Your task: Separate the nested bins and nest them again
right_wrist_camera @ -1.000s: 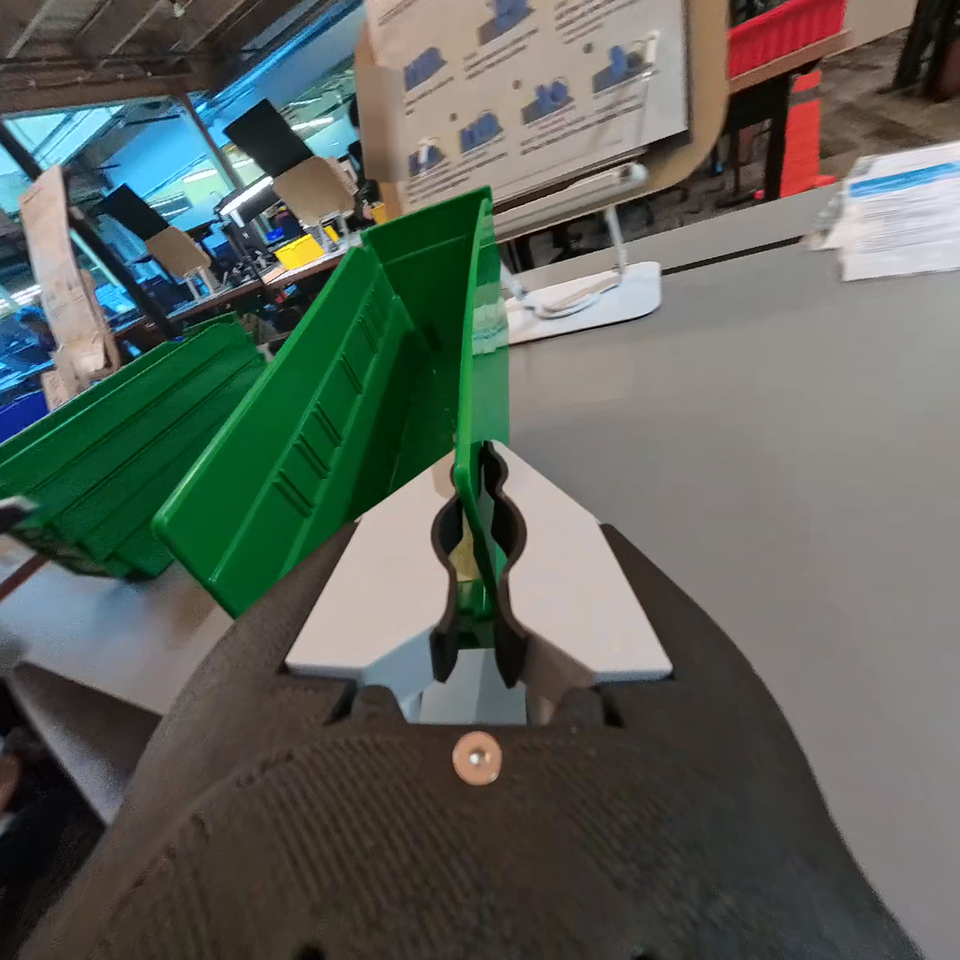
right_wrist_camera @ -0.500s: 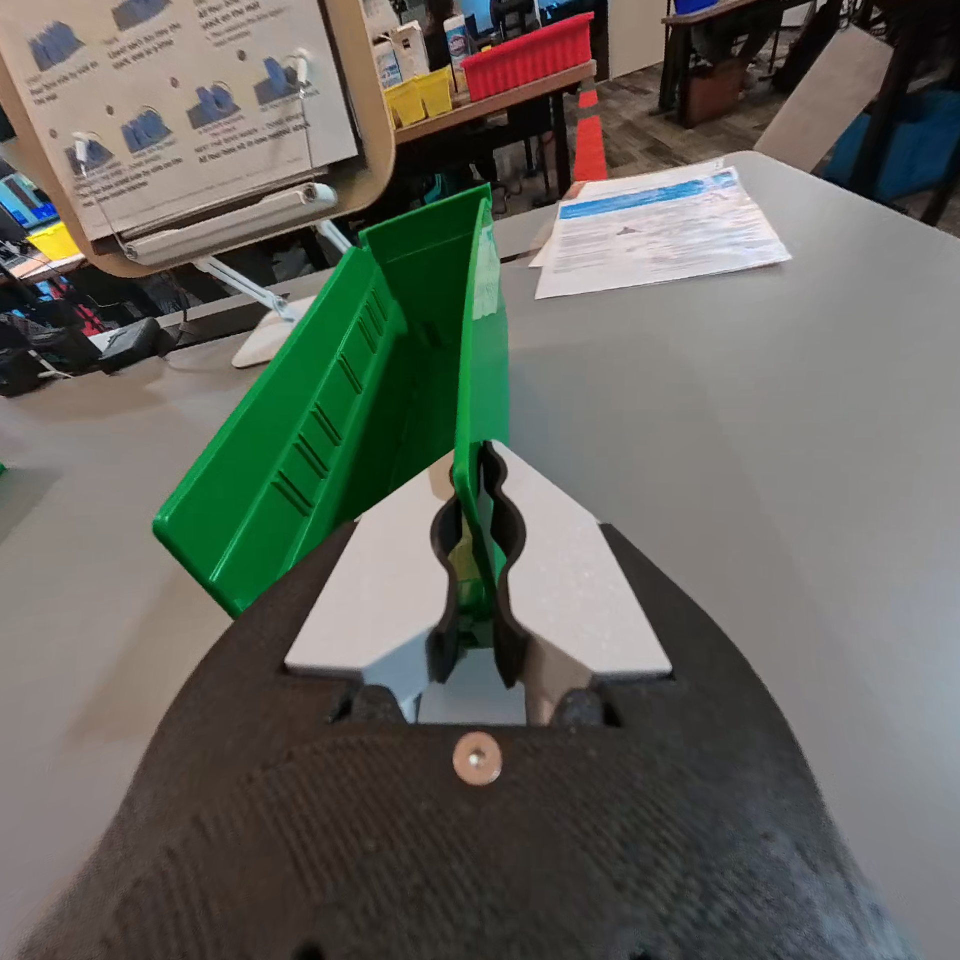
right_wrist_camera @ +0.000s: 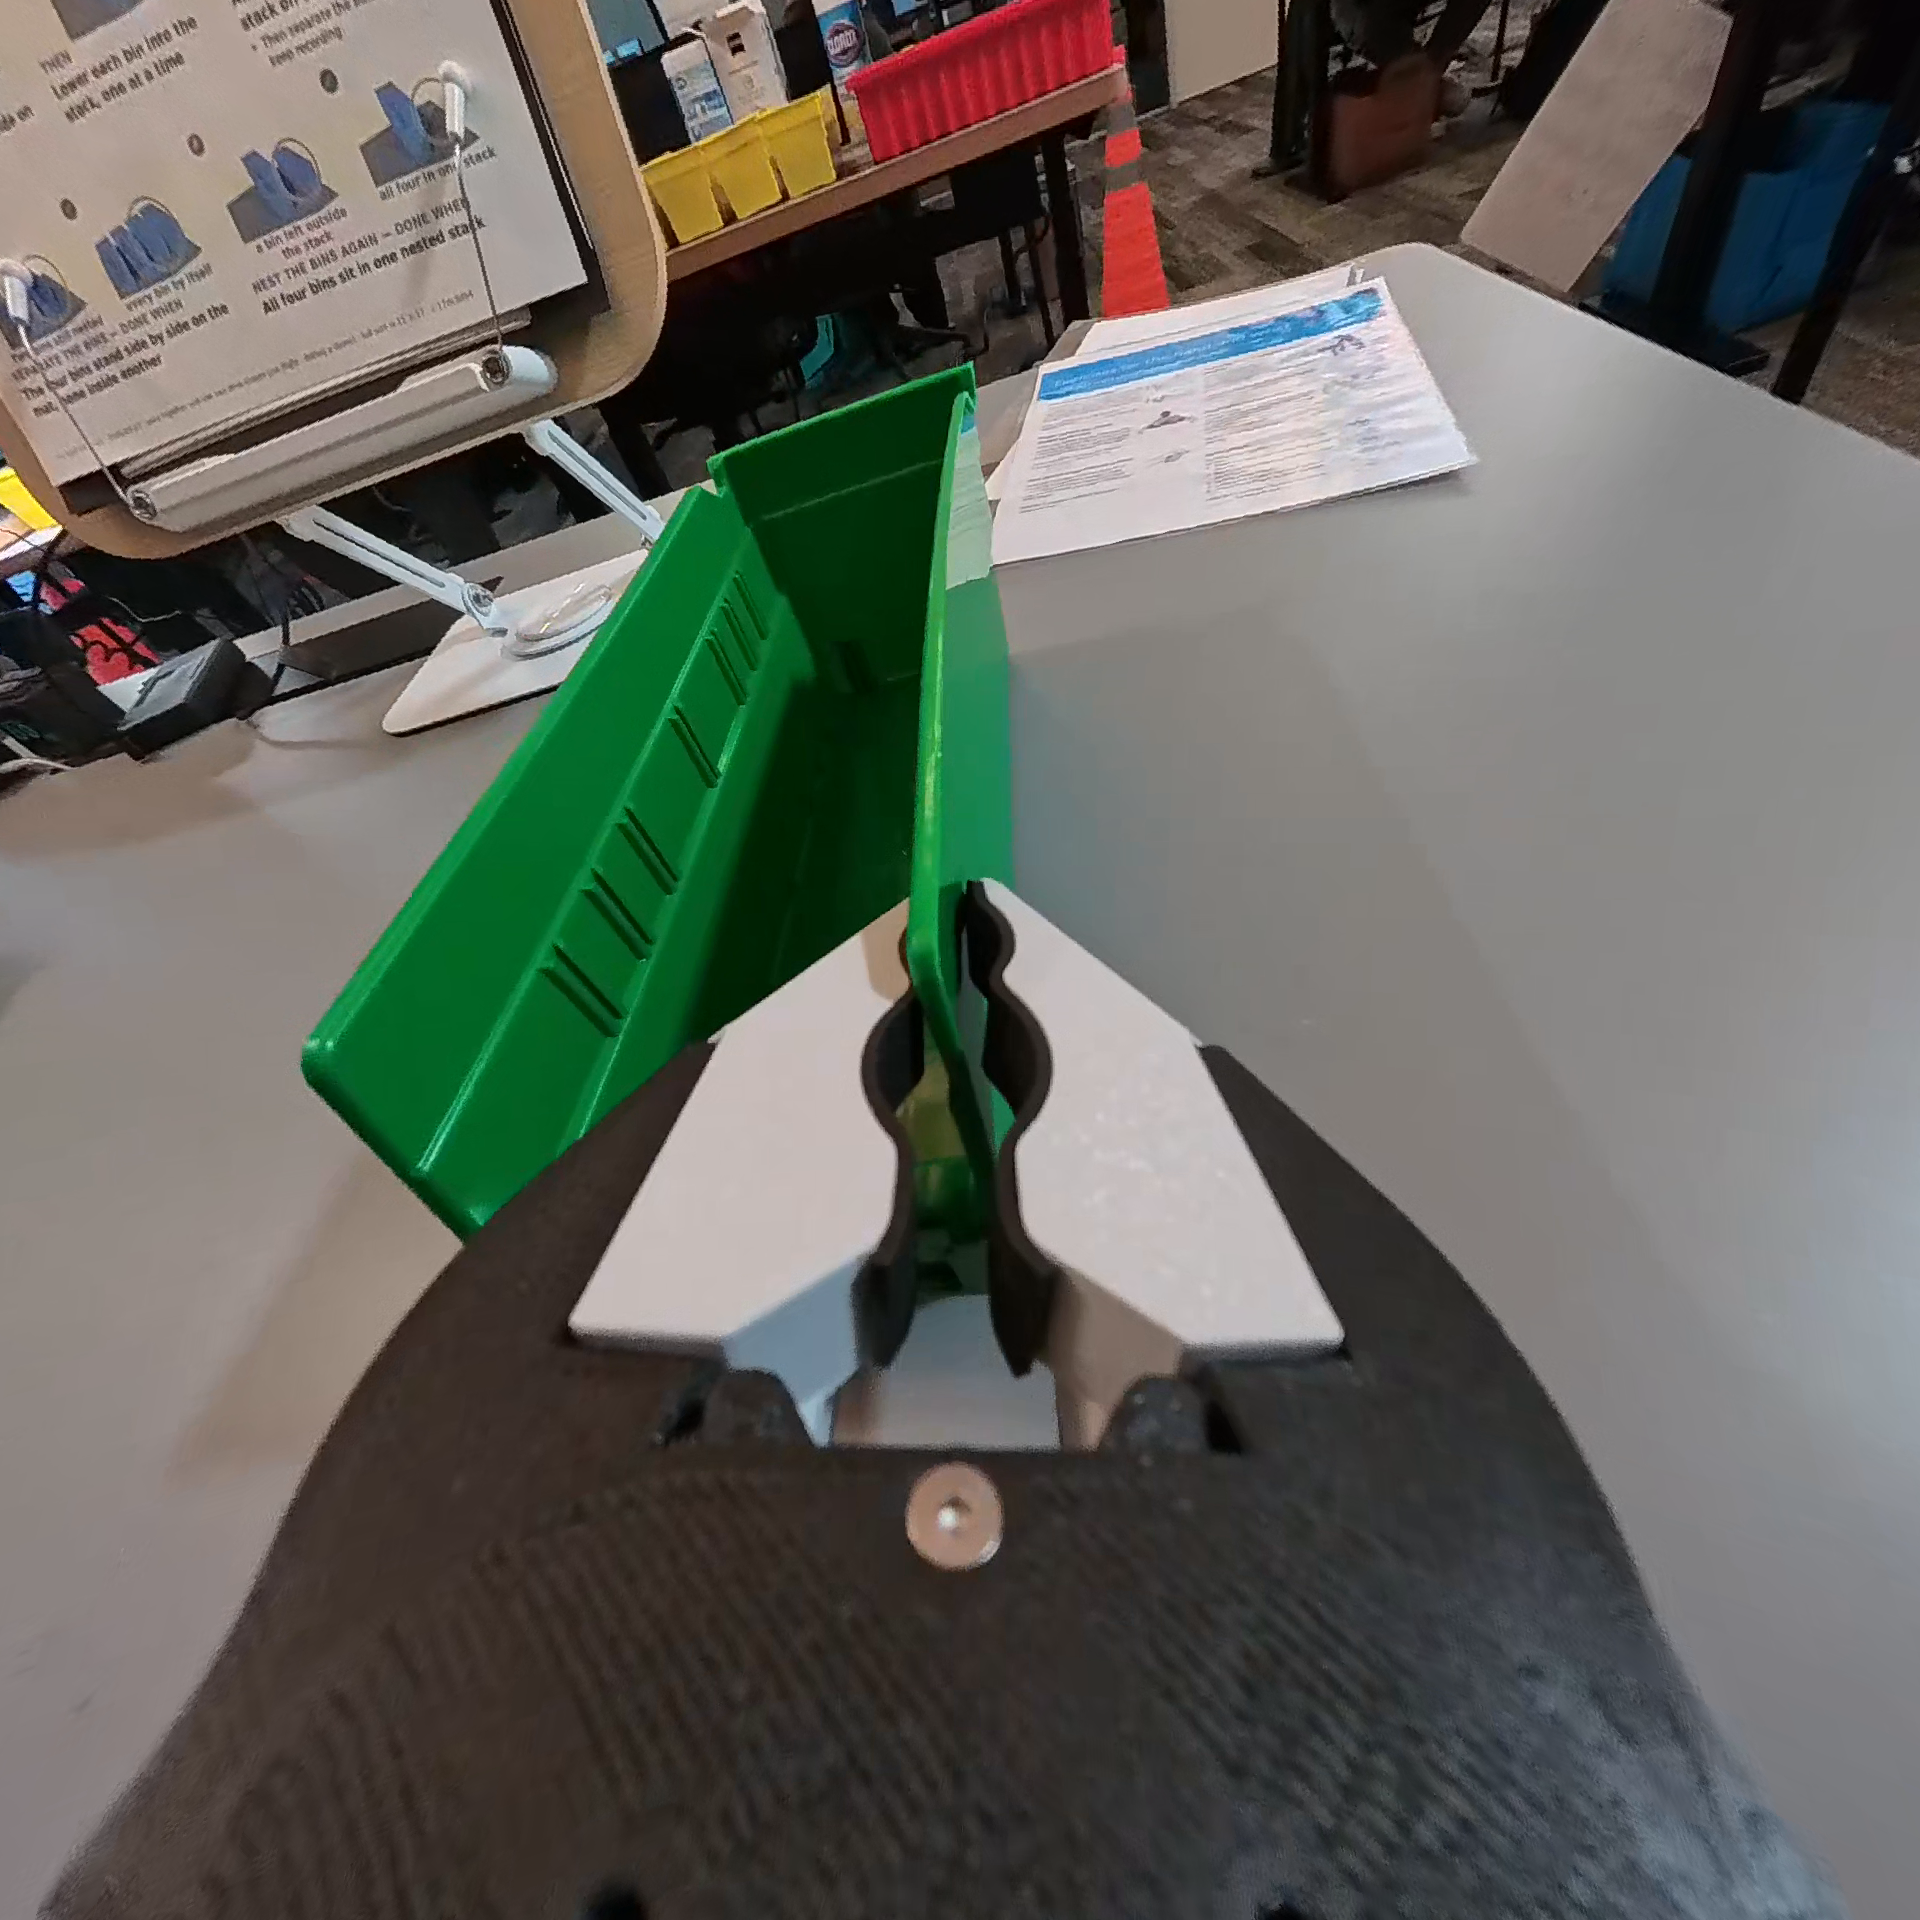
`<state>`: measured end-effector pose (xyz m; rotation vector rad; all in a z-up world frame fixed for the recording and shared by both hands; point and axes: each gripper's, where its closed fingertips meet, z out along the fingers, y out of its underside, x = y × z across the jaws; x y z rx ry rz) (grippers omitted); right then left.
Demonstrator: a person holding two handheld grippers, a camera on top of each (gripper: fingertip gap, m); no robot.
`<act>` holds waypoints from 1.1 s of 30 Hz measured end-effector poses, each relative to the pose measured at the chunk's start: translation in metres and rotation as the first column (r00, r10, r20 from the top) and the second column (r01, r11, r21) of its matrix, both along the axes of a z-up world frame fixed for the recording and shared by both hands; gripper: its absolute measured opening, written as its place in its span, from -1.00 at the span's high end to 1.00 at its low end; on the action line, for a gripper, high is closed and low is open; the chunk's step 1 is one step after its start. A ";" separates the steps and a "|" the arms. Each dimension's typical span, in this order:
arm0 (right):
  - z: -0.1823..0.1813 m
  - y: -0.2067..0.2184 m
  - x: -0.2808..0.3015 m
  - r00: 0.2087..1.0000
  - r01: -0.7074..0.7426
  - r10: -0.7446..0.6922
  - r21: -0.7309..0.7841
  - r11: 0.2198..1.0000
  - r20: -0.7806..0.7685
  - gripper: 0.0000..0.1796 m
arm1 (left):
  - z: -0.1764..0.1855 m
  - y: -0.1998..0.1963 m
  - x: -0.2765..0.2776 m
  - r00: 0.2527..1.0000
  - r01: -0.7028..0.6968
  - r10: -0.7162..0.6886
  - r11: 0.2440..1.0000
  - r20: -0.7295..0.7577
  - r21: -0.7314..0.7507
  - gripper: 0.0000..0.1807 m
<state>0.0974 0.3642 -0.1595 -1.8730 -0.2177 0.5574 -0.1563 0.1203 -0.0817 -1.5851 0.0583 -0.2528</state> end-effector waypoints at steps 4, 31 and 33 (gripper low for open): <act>-0.001 0.001 0.008 1.000 0.000 0.000 -0.017 1.000 -0.024 0.97 | -0.002 0.001 -0.002 1.000 -0.002 0.002 1.000 -0.005 -0.004 0.72; -0.005 -0.001 0.035 0.999 0.041 -0.040 -0.050 0.998 0.028 0.97 | -0.009 0.006 -0.011 1.000 -0.004 0.005 1.000 0.027 -0.029 0.70; -0.005 -0.002 0.039 0.999 0.031 -0.029 -0.052 0.998 0.031 0.98 | -0.010 0.007 -0.012 0.999 -0.004 0.005 0.999 0.032 -0.031 0.70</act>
